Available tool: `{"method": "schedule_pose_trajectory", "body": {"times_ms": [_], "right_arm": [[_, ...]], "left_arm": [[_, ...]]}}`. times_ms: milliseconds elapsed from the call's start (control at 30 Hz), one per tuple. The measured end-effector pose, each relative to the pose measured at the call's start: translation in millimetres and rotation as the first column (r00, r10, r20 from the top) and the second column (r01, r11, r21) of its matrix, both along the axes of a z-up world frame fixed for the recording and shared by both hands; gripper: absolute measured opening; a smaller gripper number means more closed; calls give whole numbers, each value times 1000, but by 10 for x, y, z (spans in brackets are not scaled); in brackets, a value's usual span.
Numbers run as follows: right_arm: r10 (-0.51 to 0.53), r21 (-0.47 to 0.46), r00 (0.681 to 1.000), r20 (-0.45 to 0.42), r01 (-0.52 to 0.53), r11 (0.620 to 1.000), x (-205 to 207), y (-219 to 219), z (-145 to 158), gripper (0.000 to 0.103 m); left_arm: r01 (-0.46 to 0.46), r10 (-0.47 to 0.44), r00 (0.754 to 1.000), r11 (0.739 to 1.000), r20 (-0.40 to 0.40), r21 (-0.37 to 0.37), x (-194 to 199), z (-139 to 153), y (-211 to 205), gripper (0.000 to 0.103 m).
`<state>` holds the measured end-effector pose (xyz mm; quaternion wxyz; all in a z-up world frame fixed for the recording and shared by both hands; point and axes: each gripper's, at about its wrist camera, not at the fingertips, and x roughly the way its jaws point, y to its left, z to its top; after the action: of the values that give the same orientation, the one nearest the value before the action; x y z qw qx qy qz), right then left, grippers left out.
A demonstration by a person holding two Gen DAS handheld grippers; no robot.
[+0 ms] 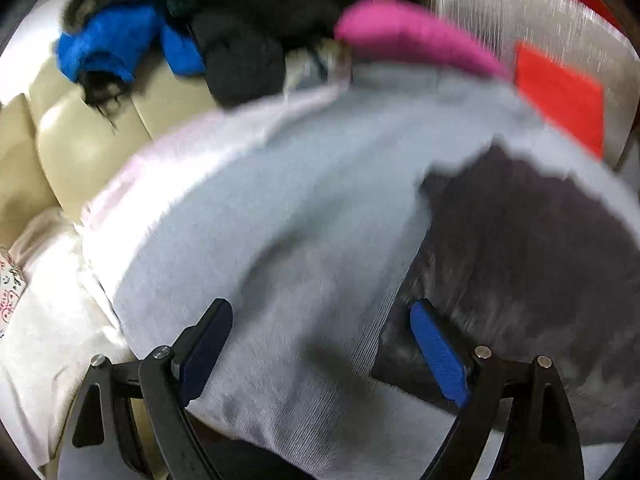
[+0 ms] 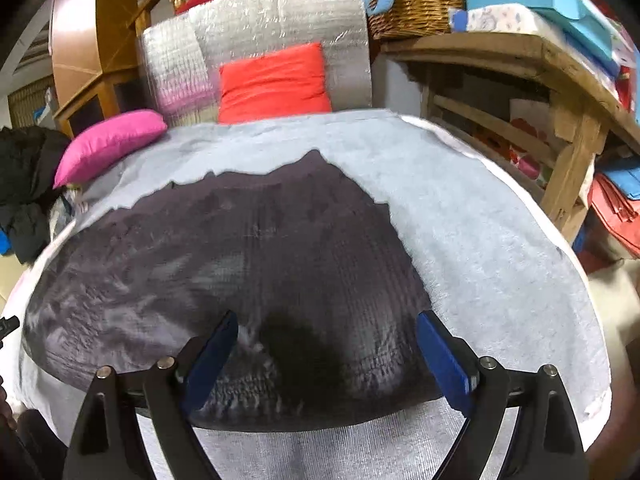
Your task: Fold large clothes
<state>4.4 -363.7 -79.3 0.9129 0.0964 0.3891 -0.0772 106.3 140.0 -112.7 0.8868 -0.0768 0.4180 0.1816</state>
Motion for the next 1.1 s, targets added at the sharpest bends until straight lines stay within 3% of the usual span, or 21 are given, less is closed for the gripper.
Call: {"method": "schedule_pose_trajectory", "body": {"times_ms": [67,200,433,633,833,900,967,1100], "right_arm": [[0,19,1000,-21,1,1000,21,-25,-86,92],[-2,-10,1000,15,2,1000,-44,-15,80,92],[51,-46,995,86,-47,998,-74,186,362,92],[76,-76,997,-12,-76,994,-9,283,109,92],[75,-88,996,53,-71,994,-51,227,287,92],[79,-78,997,22,-77,994,-9,199,195,92],[81,-77,994,-67,-86,993,108,146,-34,93],[62,-49,998,-15,-63,997,-3,103,141,93]], "left_arm": [[-27,27,999,1000,17,-16,-63,21,49,91],[-42,43,996,999,76,-11,-154,214,61,91],[49,-48,992,999,120,-11,-99,420,-201,91],[102,-98,988,995,115,-24,-160,448,-402,91],[131,-127,984,991,126,-19,-183,494,-558,91],[141,-138,983,990,119,-17,-187,482,-598,91],[153,-151,982,988,112,-14,-205,475,-653,91],[174,-171,979,985,114,-14,-257,509,-704,91]]}}
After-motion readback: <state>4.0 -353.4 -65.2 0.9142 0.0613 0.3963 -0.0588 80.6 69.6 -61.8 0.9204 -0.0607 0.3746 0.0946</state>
